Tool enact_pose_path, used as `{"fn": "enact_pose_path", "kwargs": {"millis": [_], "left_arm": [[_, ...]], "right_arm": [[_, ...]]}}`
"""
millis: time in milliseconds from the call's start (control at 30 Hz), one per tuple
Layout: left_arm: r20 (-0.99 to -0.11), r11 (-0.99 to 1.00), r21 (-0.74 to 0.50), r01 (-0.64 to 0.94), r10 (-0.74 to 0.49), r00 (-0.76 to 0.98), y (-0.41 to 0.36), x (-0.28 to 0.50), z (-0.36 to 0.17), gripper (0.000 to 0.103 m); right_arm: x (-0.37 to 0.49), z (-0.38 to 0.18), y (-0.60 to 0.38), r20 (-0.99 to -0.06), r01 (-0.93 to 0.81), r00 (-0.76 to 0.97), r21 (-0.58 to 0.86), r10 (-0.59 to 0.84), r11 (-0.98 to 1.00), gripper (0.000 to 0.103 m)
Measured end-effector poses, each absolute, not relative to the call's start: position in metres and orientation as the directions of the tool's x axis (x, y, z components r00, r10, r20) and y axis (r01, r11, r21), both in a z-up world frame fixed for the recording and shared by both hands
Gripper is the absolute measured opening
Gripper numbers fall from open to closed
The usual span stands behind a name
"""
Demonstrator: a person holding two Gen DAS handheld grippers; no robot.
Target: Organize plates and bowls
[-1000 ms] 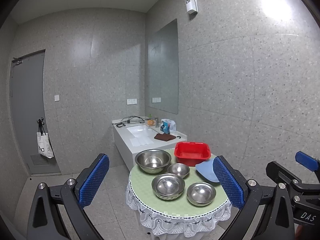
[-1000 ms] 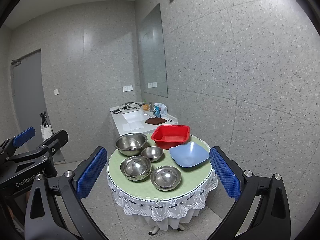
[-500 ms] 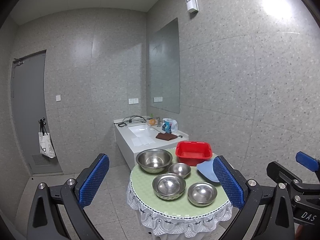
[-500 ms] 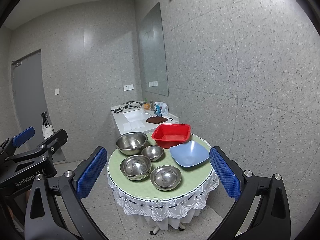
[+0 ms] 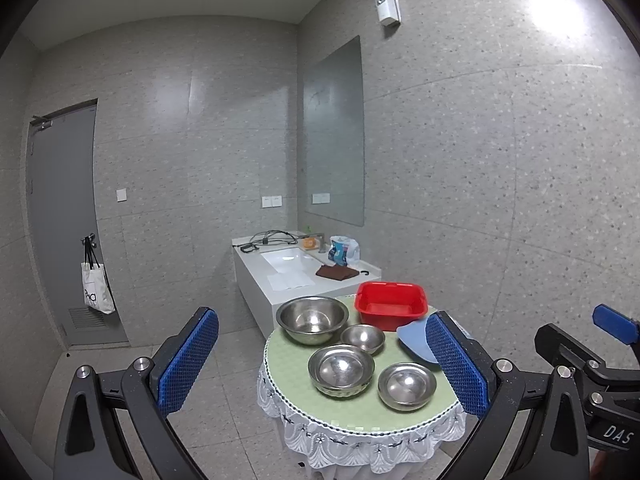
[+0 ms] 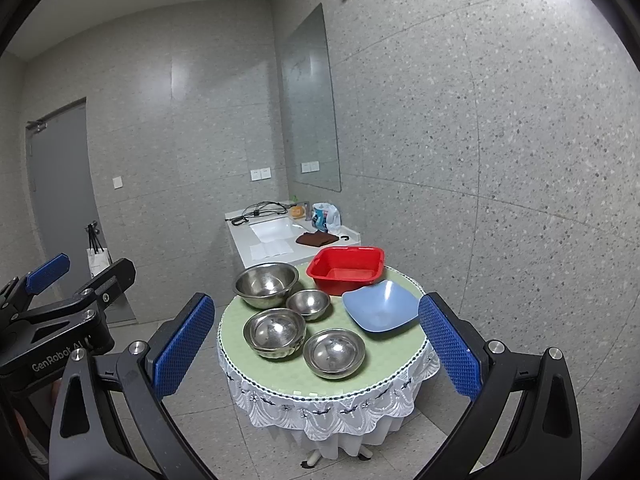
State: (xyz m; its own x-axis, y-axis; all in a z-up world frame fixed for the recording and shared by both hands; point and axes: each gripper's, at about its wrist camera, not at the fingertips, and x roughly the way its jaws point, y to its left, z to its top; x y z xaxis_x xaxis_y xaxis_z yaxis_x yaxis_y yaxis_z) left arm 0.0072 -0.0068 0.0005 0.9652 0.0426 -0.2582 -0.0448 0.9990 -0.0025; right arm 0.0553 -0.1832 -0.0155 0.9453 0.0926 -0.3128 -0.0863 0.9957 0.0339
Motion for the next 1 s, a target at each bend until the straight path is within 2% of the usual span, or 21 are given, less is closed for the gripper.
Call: {"fn": "enact_pose_path", "kwargs": {"millis": [700, 1000], "left_arm": [[-0.279, 0.998, -0.003, -0.068, 0.065, 0.958, -0.017, 0.019, -0.006, 0.102], [-0.329, 0.999, 0.0, -0.051, 0.048, 0.943, -0.015, 0.055, -0.017, 0.102]], "right_arm": [[0.064, -0.019, -0.188, -0.334, -0.108, 0.935, 0.041, 0.116, 0.993, 0.103], [0.086, -0.031, -0.198, -0.372, -0.08, 0.924, 0.053, 0.094, 0.995, 0.103]]}}
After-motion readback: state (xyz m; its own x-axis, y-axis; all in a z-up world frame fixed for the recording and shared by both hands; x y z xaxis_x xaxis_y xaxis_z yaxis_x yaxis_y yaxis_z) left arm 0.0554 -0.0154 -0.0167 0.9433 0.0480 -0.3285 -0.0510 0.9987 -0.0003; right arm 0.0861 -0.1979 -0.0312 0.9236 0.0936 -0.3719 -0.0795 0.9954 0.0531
